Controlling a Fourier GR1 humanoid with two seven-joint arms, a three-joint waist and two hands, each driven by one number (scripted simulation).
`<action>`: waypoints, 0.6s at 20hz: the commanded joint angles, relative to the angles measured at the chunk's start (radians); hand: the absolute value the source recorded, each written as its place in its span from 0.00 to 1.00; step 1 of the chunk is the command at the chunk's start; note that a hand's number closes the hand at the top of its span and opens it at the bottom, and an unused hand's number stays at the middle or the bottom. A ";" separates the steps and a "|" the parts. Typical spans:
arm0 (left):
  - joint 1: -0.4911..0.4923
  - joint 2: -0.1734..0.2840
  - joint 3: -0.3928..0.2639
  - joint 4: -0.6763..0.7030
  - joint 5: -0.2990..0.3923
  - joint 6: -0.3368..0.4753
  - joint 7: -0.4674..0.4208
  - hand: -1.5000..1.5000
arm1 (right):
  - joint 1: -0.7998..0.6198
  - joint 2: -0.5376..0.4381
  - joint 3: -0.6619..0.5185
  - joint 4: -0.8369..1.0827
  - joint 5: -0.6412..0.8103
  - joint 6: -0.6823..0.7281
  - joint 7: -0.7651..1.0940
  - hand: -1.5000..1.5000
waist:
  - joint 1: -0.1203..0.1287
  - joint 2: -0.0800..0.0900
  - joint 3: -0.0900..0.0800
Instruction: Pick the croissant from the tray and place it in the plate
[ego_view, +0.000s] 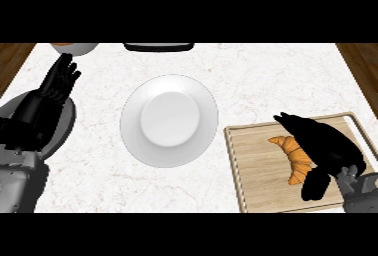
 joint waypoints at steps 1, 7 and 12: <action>-0.011 -0.015 0.009 0.051 -0.022 -0.010 -0.042 0.50 | 0.041 0.012 0.000 0.085 0.093 0.002 -0.046 0.00 | -0.004 0.001 0.000; 0.013 -0.016 0.032 -0.074 -0.015 -0.031 0.057 0.50 | 0.014 0.138 -0.045 0.145 0.161 0.062 -0.046 0.00 | 0.001 0.000 0.000; -0.026 -0.025 0.041 0.002 -0.046 -0.032 0.000 0.50 | 0.065 0.152 -0.035 0.334 0.251 -0.052 -0.239 0.00 | 0.001 0.002 0.001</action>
